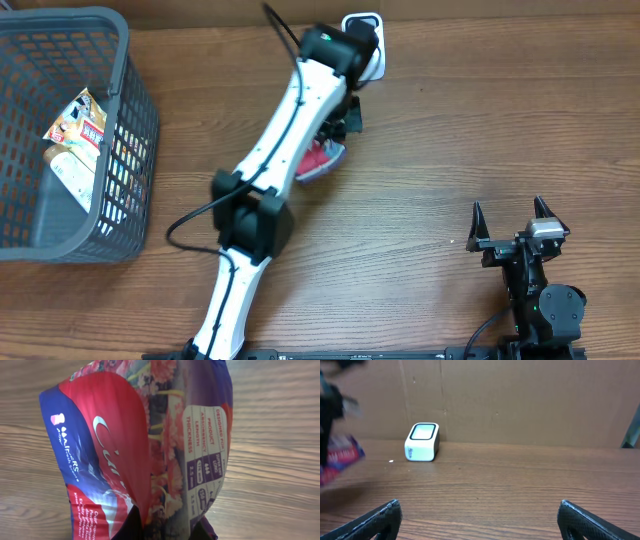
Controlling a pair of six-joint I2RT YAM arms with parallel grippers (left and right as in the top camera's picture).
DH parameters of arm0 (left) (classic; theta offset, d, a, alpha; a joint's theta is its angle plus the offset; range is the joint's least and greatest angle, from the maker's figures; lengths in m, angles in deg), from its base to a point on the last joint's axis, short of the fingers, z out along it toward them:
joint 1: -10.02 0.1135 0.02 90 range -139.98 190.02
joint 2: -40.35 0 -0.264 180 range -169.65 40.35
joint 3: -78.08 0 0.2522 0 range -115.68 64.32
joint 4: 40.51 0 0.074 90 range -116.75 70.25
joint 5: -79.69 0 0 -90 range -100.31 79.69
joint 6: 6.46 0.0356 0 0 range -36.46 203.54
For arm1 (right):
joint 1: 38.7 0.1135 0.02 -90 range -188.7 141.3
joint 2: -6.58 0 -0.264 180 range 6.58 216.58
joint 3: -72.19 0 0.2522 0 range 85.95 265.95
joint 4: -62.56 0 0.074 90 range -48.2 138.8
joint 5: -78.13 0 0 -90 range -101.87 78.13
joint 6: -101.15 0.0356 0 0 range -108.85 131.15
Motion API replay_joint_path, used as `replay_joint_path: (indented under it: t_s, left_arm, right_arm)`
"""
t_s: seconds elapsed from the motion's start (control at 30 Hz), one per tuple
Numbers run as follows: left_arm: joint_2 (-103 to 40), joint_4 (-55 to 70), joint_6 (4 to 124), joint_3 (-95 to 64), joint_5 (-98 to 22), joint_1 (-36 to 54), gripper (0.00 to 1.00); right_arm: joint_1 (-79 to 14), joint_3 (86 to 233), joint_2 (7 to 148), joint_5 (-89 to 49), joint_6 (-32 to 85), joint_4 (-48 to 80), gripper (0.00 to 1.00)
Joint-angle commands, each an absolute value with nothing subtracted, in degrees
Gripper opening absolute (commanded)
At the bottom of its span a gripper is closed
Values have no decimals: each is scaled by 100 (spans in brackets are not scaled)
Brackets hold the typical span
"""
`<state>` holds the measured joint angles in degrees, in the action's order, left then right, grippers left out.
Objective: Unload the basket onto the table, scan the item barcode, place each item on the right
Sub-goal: 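Hold the pack under the scanner, then release it on the table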
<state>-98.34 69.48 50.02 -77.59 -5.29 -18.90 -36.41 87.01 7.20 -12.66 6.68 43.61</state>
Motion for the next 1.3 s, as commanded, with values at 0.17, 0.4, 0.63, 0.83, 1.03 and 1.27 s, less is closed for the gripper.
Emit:
replay_joint_path:
  t_s: [0.17, 0.4, 0.63, 0.83, 1.03, 1.27]
  left_arm:
    - [-10182, 7009, 5684, -7844, -1275, -1879, 73]
    - [-9494, 6981, 5485, -8050, -1478, -1510, 36]
    - [-9439, 6815, 5341, -7693, -1465, -1434, 4]
    - [-9443, 5866, 5120, -6517, -1463, -1720, 4]
    - [-9443, 5145, 5026, -5538, -1463, -1810, 4]
    - [-9419, 5549, 5190, -6137, -1839, -1716, 4]
  right_arm:
    - [-3650, 8642, 674, -1210, 659, 4396, 100]
    - [-3652, 8642, 674, -1210, 659, 4393, 100]
    - [-3652, 8642, 674, -1210, 659, 4396, 100]
    - [-3652, 8642, 674, -1210, 662, 4396, 100]
    - [-3650, 8642, 674, -1210, 662, 4393, 100]
    - [-3652, 8642, 674, -1210, 662, 4393, 100]
